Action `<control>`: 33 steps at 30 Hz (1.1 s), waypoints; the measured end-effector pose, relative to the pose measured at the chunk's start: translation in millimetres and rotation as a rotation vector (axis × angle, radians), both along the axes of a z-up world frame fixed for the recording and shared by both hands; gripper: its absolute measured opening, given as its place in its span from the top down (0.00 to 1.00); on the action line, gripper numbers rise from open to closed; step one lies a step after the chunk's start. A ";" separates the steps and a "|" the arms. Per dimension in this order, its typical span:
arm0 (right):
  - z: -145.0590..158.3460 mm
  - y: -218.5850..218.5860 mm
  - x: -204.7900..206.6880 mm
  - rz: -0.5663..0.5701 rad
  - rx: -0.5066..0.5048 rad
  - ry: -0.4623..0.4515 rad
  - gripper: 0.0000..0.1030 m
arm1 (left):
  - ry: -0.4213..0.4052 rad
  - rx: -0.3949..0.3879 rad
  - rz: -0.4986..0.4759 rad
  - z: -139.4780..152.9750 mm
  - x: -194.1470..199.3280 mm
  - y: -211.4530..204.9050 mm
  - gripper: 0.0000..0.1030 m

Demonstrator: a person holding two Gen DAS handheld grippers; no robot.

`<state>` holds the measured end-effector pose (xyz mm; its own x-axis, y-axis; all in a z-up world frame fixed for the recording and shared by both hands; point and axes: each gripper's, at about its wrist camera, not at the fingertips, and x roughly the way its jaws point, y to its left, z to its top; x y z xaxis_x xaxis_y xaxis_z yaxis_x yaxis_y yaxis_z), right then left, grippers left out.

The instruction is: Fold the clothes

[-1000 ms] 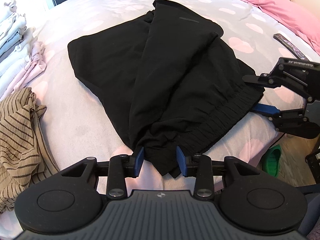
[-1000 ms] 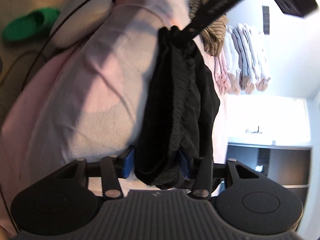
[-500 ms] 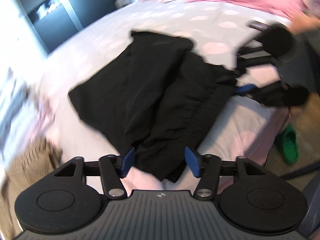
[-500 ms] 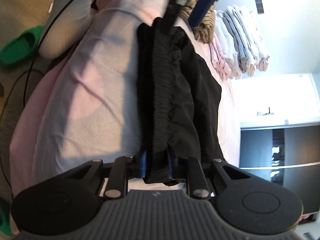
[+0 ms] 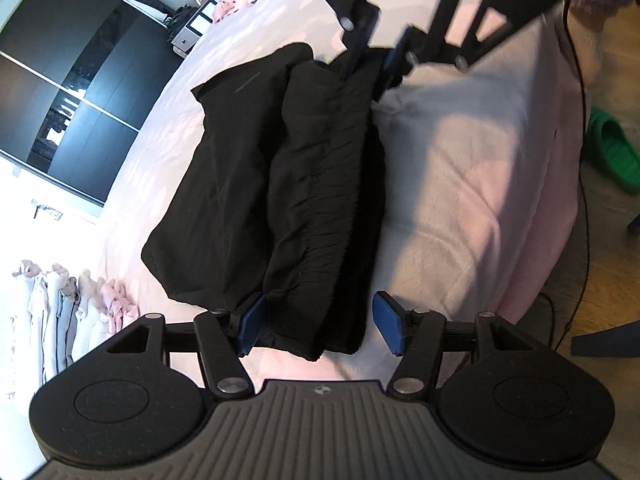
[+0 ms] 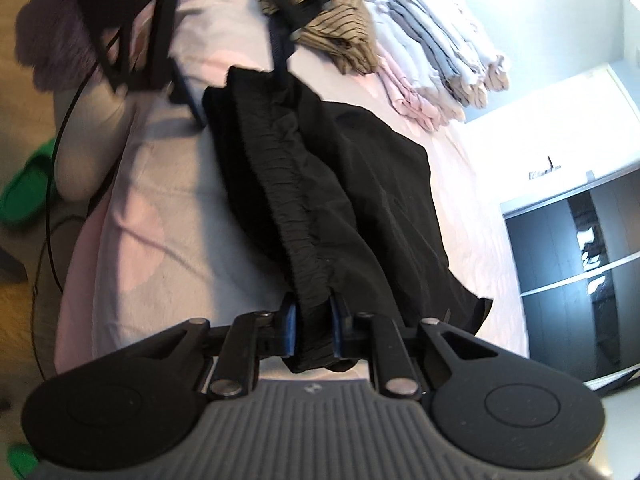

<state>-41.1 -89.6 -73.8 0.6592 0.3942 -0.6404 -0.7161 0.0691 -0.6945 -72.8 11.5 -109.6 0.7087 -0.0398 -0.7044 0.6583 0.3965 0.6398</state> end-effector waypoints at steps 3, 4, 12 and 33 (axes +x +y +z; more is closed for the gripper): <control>7.2 0.8 6.9 -0.035 0.041 0.043 0.82 | -0.058 0.067 -0.052 -14.1 -4.0 -5.5 0.45; 8.8 1.3 8.9 -0.042 0.050 0.052 0.82 | -0.080 0.090 -0.073 -19.0 -5.9 -7.2 0.45; 5.2 -1.4 10.6 -0.046 0.058 0.082 0.82 | -0.087 0.090 -0.068 -21.2 -0.4 -5.7 0.60; -64.4 5.2 -33.9 0.131 -0.189 -0.336 0.36 | 0.163 -0.301 0.183 49.6 41.6 20.3 0.82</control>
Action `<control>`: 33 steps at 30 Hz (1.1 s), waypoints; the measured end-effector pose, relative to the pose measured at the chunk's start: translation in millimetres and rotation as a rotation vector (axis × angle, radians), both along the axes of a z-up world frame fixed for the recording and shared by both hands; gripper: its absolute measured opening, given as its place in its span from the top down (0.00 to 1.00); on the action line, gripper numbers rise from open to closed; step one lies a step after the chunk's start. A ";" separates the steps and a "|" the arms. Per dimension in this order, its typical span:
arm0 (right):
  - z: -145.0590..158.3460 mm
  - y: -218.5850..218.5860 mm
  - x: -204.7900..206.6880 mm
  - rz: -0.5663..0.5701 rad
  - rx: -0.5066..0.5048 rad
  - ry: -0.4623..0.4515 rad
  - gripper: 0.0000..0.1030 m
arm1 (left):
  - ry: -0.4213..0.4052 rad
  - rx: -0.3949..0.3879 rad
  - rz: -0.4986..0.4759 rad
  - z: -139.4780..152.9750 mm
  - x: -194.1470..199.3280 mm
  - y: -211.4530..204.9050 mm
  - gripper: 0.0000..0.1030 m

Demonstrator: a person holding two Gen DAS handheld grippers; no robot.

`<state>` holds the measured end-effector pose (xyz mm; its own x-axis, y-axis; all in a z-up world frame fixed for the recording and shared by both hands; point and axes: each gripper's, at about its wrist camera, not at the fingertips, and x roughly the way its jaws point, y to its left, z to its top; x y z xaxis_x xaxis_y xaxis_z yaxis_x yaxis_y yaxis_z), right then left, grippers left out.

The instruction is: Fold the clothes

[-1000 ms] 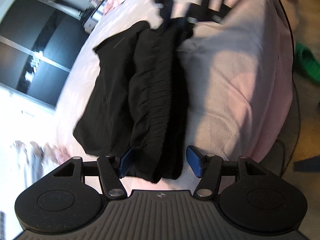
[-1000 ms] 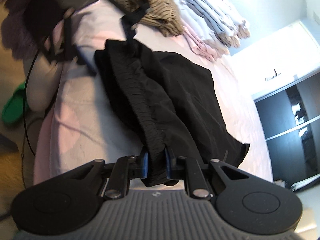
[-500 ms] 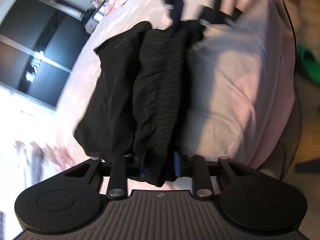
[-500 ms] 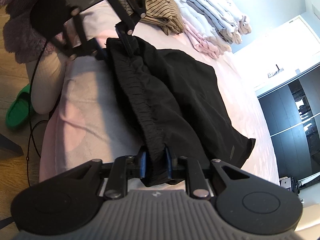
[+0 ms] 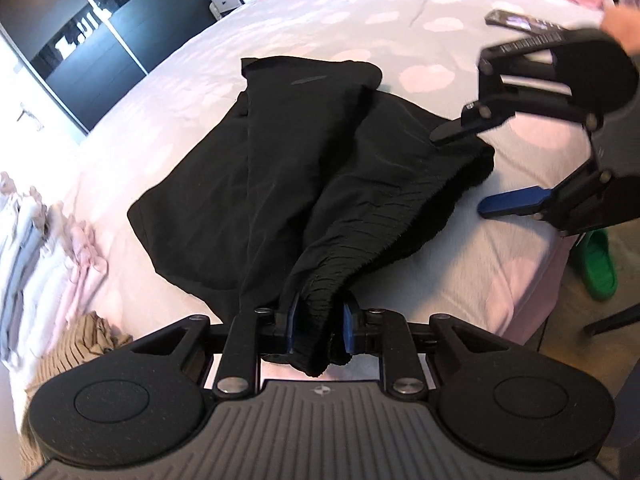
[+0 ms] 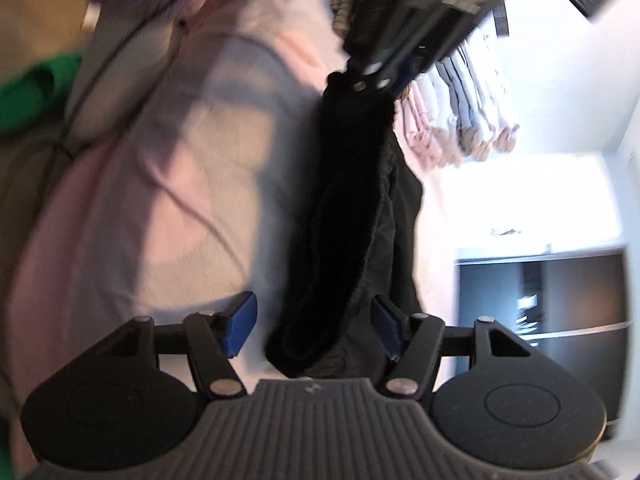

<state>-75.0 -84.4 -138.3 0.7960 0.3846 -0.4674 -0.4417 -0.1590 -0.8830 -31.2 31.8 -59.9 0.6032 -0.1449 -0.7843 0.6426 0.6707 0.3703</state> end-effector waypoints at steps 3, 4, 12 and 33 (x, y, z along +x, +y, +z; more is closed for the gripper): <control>-6.9 -0.6 6.6 -0.022 -0.013 -0.039 0.42 | 0.008 -0.002 0.001 -1.4 2.9 2.6 0.82; -4.8 -0.7 9.6 -0.036 -0.007 -0.016 0.58 | 0.003 0.008 -0.004 -3.5 2.4 2.1 0.81; 23.4 -2.5 27.0 -0.116 0.116 0.043 0.71 | -0.111 0.164 -0.119 -27.3 -20.4 -11.1 0.53; 69.5 -8.1 40.1 -0.258 0.347 0.202 0.74 | -0.302 0.371 -0.136 -57.7 -33.5 -39.0 0.78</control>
